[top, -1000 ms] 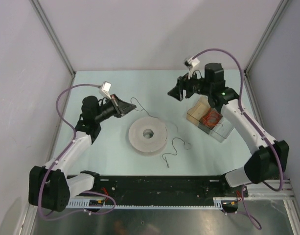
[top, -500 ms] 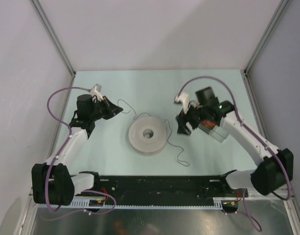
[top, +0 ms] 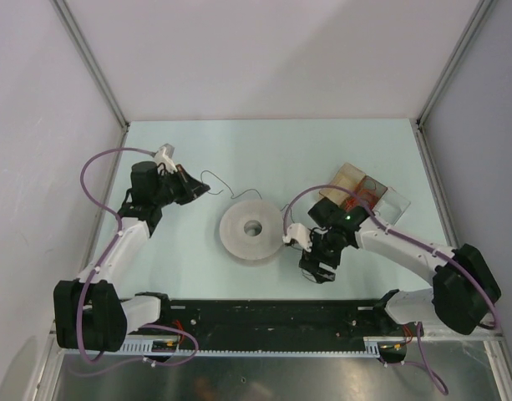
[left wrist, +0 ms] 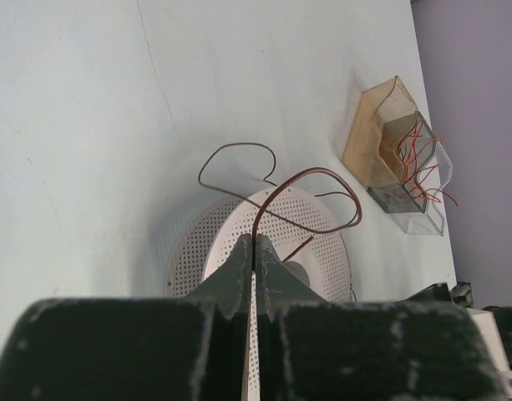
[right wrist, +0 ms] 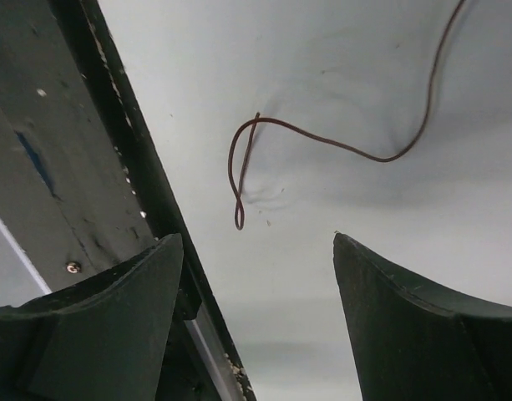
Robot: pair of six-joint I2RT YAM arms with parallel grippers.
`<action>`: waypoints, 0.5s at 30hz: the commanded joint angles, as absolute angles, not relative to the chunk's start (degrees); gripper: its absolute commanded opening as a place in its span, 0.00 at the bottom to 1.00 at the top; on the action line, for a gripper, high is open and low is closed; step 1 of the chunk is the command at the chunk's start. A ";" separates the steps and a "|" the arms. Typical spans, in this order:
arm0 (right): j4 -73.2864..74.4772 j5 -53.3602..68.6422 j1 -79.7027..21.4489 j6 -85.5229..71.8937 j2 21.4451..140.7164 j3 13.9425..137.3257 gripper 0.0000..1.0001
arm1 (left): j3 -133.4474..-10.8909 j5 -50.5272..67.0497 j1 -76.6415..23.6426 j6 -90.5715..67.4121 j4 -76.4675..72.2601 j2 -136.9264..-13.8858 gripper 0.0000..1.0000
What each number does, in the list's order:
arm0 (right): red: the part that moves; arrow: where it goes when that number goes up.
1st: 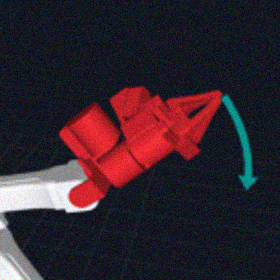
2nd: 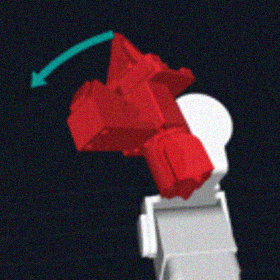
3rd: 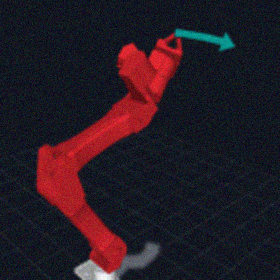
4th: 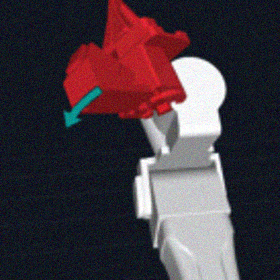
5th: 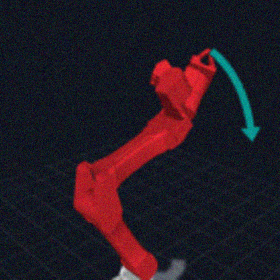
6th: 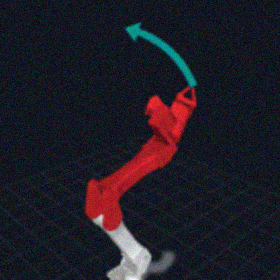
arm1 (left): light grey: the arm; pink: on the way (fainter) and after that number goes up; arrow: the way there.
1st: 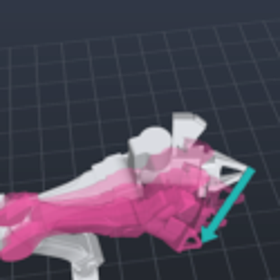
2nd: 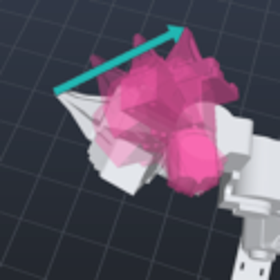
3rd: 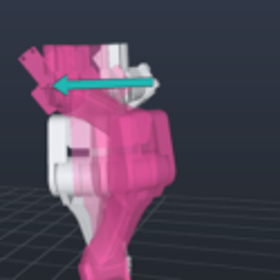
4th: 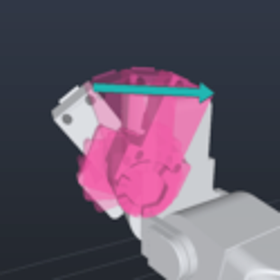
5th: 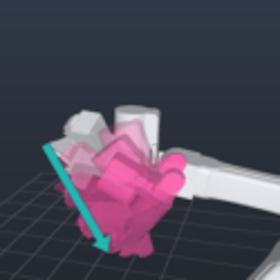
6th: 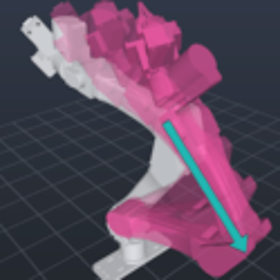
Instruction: Wrap the cables
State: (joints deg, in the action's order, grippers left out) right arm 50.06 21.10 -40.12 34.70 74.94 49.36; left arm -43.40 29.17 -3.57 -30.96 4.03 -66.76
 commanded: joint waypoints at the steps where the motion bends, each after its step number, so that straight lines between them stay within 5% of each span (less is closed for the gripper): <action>1: 45.98 16.06 -41.60 37.77 77.53 46.20 0.77 | -44.62 30.93 -3.32 -29.02 3.11 -66.37 0.00; 10: 37.78 15.31 -42.11 34.42 84.67 44.14 0.68 | -44.90 31.18 -3.27 -28.61 3.12 -66.42 0.00; 12: 36.98 14.53 -42.08 34.12 85.24 43.47 0.51 | -45.13 31.04 -3.21 -28.07 3.15 -65.87 0.00; 15: 37.94 13.13 -39.61 35.04 83.13 43.50 0.12 | -46.89 31.03 -2.47 -25.81 4.14 -64.99 0.00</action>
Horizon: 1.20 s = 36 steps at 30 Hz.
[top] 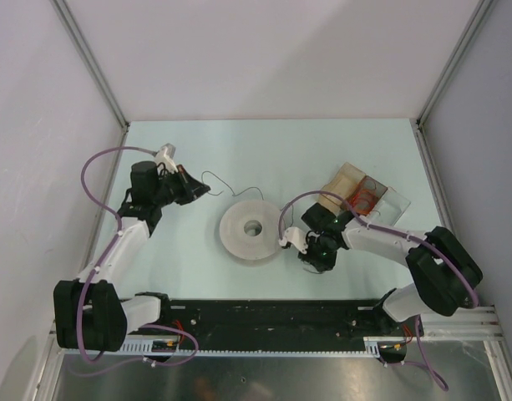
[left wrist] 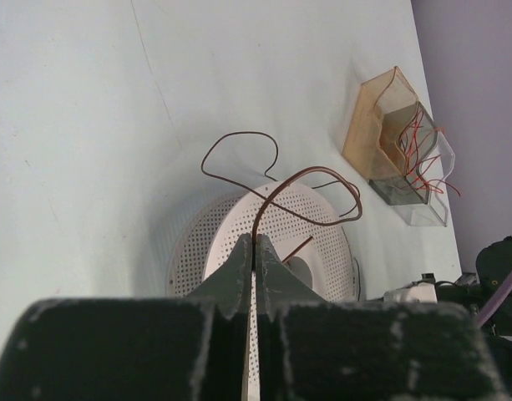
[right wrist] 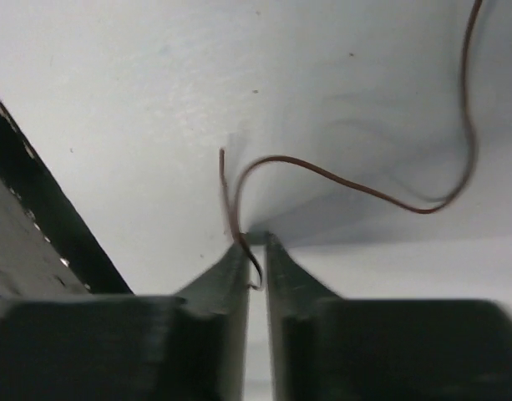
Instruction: Wrap the cables
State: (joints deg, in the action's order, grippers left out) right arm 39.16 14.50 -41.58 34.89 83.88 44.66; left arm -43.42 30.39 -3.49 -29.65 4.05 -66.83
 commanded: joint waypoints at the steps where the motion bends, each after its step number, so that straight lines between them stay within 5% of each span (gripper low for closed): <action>1: 39.05 13.33 -37.96 35.84 81.25 43.99 0.06 | -48.10 30.81 -2.02 -24.51 5.10 -64.66 0.00; 7: 45.78 18.34 -23.27 43.39 61.15 53.94 0.00 | -58.94 25.85 2.28 -11.01 12.92 -61.98 0.00; 14: 42.19 4.84 -13.67 49.32 50.54 62.42 0.00 | -68.05 13.85 7.06 1.84 20.14 -62.55 0.00; 25: 33.20 14.74 27.46 64.63 57.94 64.24 0.00 | -63.57 11.11 24.33 14.35 24.38 -69.22 0.00; 36: 31.24 18.68 36.37 68.81 63.06 64.51 0.00 | -58.42 9.25 36.30 30.06 24.13 -78.89 0.00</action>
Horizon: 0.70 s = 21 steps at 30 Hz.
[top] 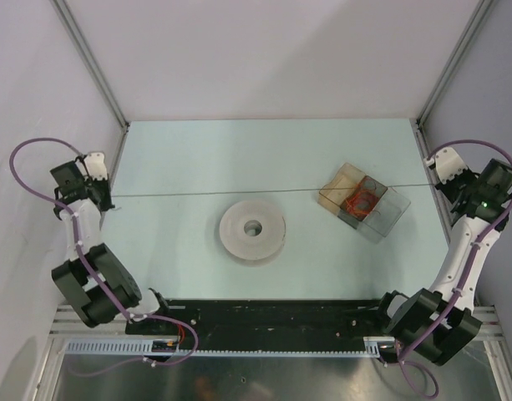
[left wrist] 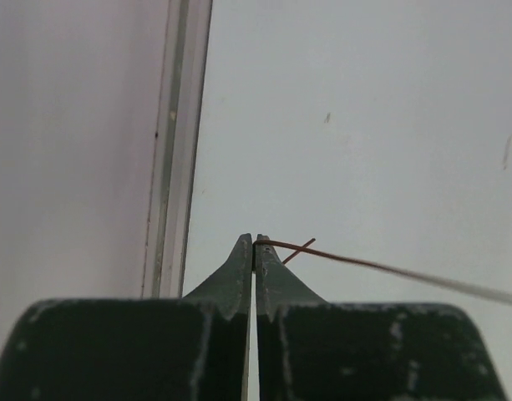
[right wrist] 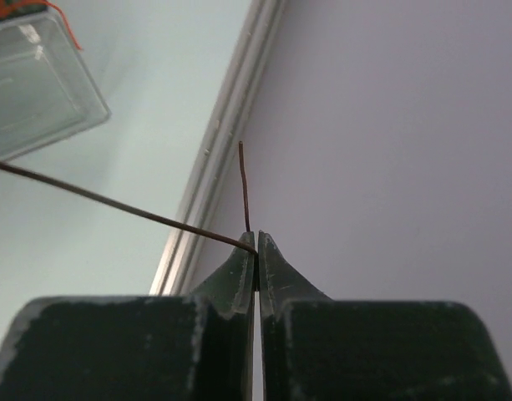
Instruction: Wrap the cables
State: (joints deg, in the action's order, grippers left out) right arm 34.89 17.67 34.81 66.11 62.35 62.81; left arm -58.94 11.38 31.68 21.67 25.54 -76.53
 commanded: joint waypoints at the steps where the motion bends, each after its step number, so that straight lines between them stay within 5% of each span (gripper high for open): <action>1: 31.18 18.74 36.60 69.08 63.39 64.51 0.00 | -58.35 9.46 37.35 30.85 24.02 -79.74 0.00; 21: 35.32 21.94 39.16 72.48 64.99 65.03 0.00 | -56.28 12.16 41.17 35.55 21.56 -82.34 0.00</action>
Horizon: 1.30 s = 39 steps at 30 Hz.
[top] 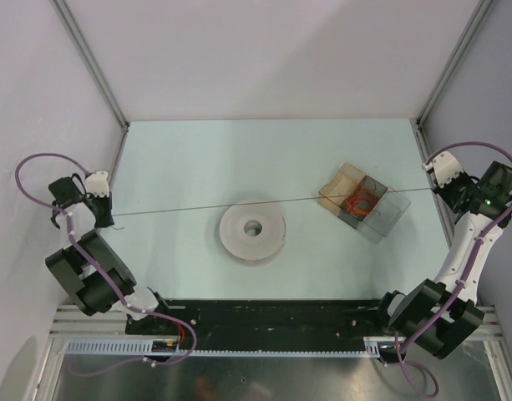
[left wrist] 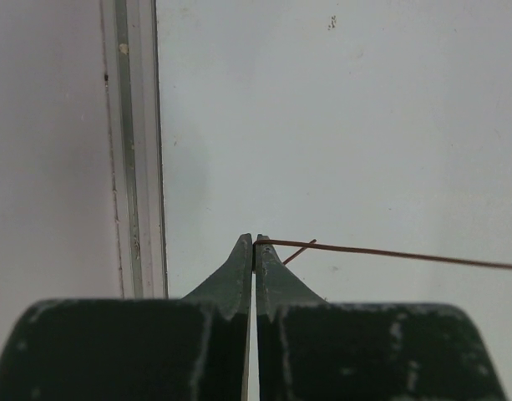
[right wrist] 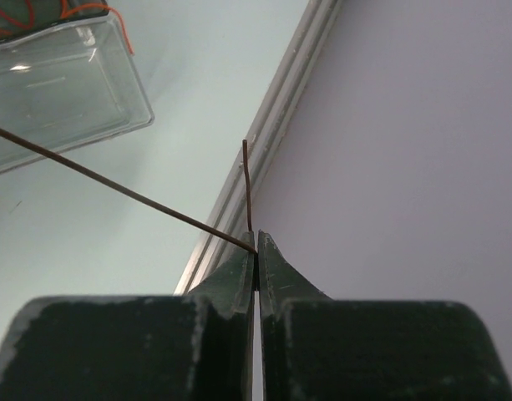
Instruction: Wrap the cables
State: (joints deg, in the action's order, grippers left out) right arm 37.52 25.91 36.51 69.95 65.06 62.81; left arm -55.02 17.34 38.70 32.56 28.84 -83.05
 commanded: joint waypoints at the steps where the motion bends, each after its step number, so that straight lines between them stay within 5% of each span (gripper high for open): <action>1: 38.62 23.05 38.17 72.98 64.22 65.61 0.00 | -55.83 13.11 40.71 35.53 21.63 -81.20 0.00; 10: 70.52 36.90 16.12 70.16 51.69 69.22 0.00 | -56.55 21.00 30.11 28.95 26.02 -65.70 0.00; 20: 84.54 29.68 -4.33 68.82 49.44 58.33 0.05 | -65.54 33.59 10.91 17.64 28.50 -50.19 0.00; 22: 83.23 26.51 -6.51 68.42 48.18 54.62 0.18 | -66.79 34.59 5.91 15.57 28.59 -48.08 0.00; 25: 80.34 22.75 -8.60 67.14 47.57 51.72 0.64 | -68.47 36.92 -1.44 11.68 28.57 -46.38 0.00; 28: 78.14 23.83 -9.39 64.73 48.07 53.45 0.89 | -70.67 38.22 -8.72 8.56 28.56 -45.90 0.00; 39: 46.90 40.21 -18.12 33.79 48.63 66.20 0.96 | -74.55 37.80 -35.07 17.60 26.80 -44.35 0.00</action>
State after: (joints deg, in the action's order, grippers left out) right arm 66.78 32.01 -14.50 51.94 49.32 61.28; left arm -76.55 38.28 -29.04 10.26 28.01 -46.61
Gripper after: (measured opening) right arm 0.970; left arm 0.006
